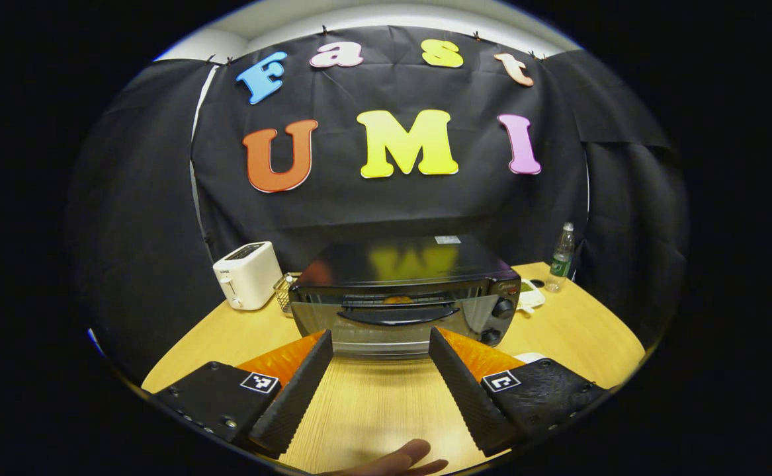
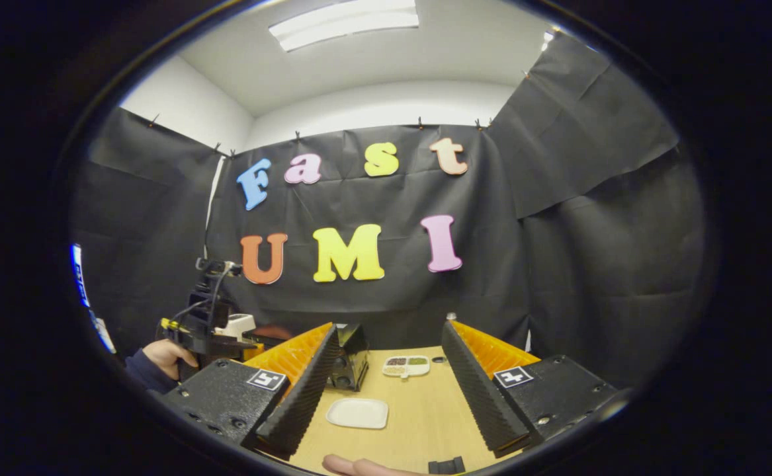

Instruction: Open the electric oven with the left hand, put the food in, and close the electric oven.

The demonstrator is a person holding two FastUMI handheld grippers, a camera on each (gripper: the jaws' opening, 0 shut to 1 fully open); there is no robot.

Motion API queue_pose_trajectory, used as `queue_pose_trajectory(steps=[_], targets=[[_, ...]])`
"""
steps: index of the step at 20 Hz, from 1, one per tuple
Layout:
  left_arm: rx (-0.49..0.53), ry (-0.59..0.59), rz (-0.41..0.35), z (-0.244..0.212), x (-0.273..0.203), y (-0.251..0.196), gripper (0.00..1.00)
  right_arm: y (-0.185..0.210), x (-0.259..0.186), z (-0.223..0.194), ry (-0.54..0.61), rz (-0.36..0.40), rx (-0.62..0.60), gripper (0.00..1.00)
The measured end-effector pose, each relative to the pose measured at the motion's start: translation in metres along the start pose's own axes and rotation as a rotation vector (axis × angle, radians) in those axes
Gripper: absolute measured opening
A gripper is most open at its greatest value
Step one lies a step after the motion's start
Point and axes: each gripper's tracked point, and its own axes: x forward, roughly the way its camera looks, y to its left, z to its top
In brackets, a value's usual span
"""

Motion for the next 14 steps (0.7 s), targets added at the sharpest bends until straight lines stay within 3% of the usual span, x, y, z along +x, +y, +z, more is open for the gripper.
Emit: queue_pose_trajectory(steps=[7,8,11,14], targets=[[-0.011,-0.223,-0.017,0.071,-0.087,0.0,0.96,0.001,-0.005,0.005,-0.001,-0.018,0.012,0.95],[-0.009,-0.246,-0.021,0.078,-0.1,-0.001,1.0,-0.001,-0.005,0.005,0.002,-0.03,0.014,0.95],[-0.023,-0.27,-0.061,0.085,-0.135,-0.012,0.96,0.0,-0.006,0.007,0.012,-0.039,0.015,0.95],[-0.029,-0.314,-0.043,0.092,-0.168,-0.005,0.96,0.002,-0.006,0.01,0.004,-0.031,0.014,0.95]])
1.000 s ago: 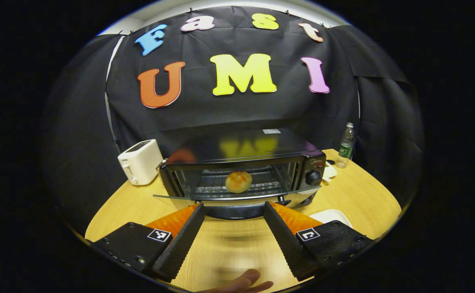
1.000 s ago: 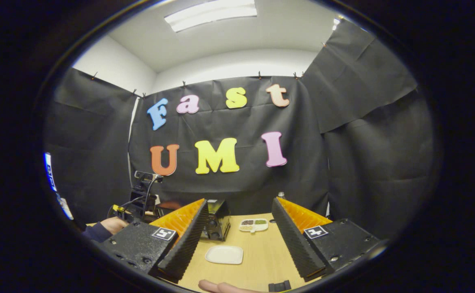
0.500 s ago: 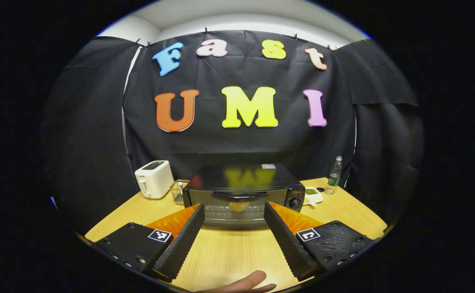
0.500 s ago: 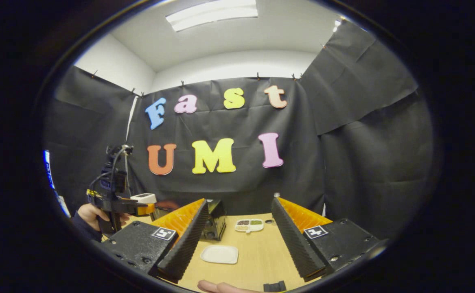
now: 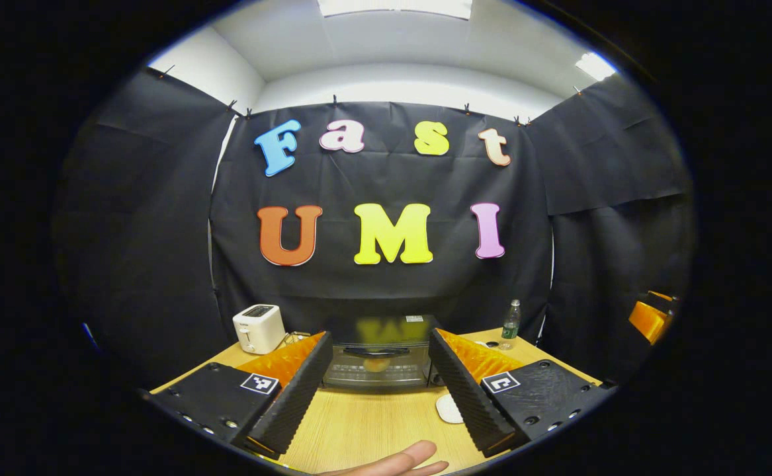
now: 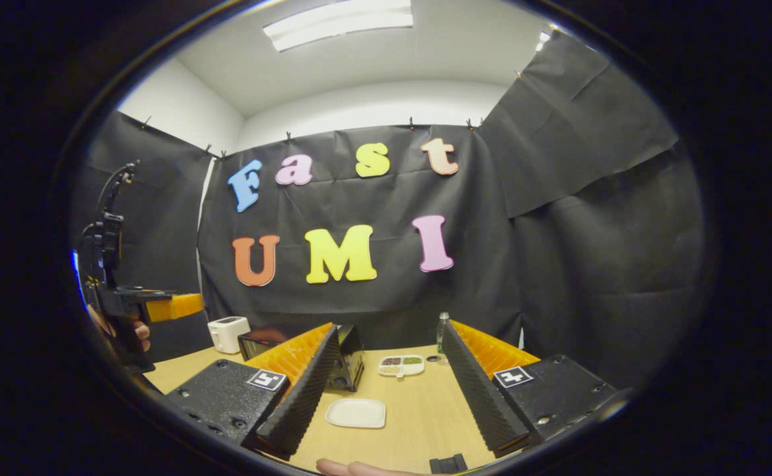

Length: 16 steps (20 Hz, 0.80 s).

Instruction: Open the electric oven with the left hand, put the food in, and close the electric oven.

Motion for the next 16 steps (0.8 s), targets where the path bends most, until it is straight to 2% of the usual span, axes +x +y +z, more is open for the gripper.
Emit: queue_pose_trajectory(steps=[3,4,5,8,12,15,16], targets=[[-0.001,-0.02,-0.005,0.002,-0.024,-0.007,0.95,0.003,0.001,0.0,0.005,0.003,-0.016,0.94],[-0.01,-0.032,-0.015,0.005,-0.03,-0.012,1.0,0.004,0.002,0.0,0.008,0.003,-0.021,0.95],[-0.015,-0.043,-0.026,0.004,-0.035,-0.016,0.95,0.006,0.002,-0.001,0.01,0.006,-0.025,0.95],[-0.004,-0.066,-0.033,0.001,-0.051,-0.019,0.95,0.012,0.003,-0.007,0.018,0.013,-0.036,0.95],[0.047,-0.065,-0.016,-0.005,-0.055,-0.024,0.95,0.02,0.002,-0.007,0.022,0.022,-0.069,0.95],[0.043,-0.065,-0.018,-0.008,-0.058,-0.027,0.95,0.028,-0.004,-0.005,0.007,0.041,-0.073,0.95],[0.037,-0.063,-0.018,-0.009,-0.058,-0.027,1.0,0.026,-0.006,-0.003,0.001,0.04,-0.073,0.95]])
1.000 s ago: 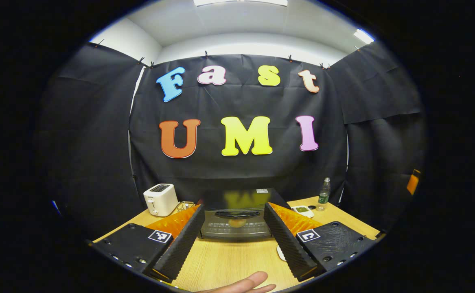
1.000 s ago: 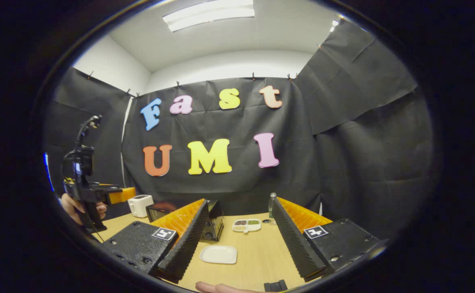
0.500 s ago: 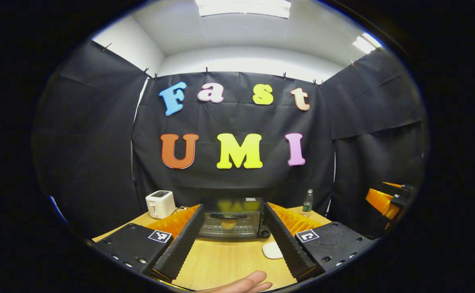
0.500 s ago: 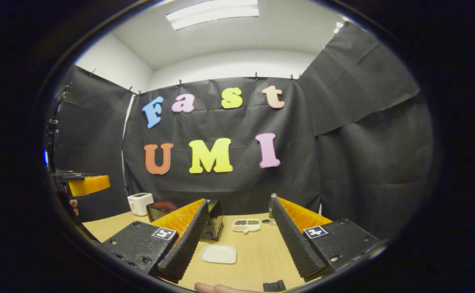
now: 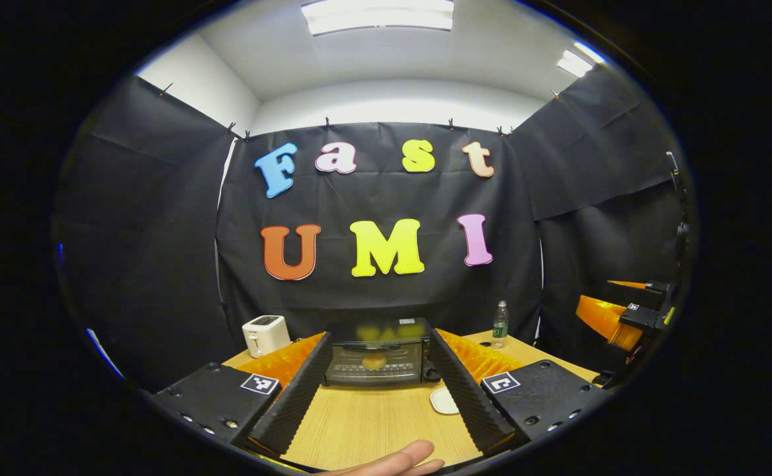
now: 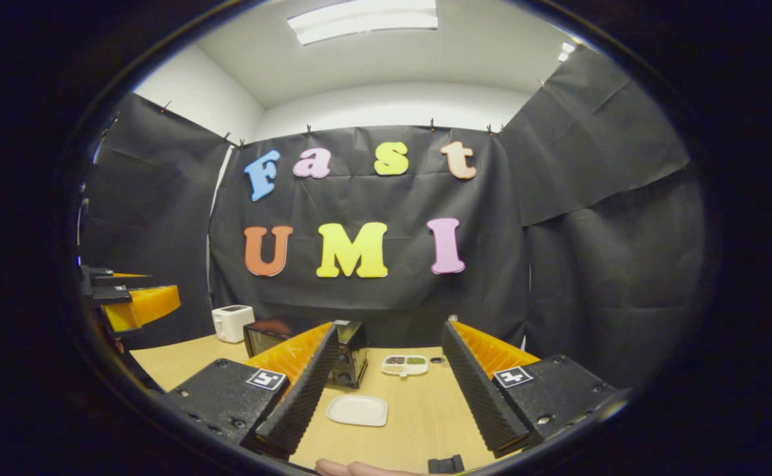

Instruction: Open the electric oven with the left hand, put the food in, and close the electric oven.

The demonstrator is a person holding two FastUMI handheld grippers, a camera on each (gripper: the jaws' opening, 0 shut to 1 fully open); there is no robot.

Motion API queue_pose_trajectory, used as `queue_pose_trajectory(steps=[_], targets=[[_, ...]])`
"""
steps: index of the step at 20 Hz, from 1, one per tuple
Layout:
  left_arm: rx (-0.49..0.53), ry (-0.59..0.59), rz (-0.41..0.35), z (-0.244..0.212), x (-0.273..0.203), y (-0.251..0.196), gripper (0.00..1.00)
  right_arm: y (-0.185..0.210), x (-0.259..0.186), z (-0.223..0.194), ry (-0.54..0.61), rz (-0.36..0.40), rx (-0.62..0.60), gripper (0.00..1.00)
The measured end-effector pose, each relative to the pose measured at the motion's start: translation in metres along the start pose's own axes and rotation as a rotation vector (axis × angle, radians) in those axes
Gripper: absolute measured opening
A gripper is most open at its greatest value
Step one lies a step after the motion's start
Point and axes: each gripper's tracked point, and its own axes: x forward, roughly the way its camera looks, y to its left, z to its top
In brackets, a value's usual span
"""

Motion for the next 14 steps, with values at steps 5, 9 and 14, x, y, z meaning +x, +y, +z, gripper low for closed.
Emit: queue_pose_trajectory(steps=[5,9,14], targets=[[-0.014,-0.002,0.006,-0.003,-0.004,0.002,0.96,-0.009,-0.003,-0.002,-0.003,-0.016,-0.007,0.95],[-0.001,0.003,0.006,-0.005,-0.004,-0.001,0.96,-0.008,-0.007,-0.003,-0.007,-0.026,-0.025,0.95],[0.005,0.004,0.007,-0.007,-0.007,0.0,0.96,-0.008,-0.005,-0.007,-0.01,-0.034,0.0,0.95]])
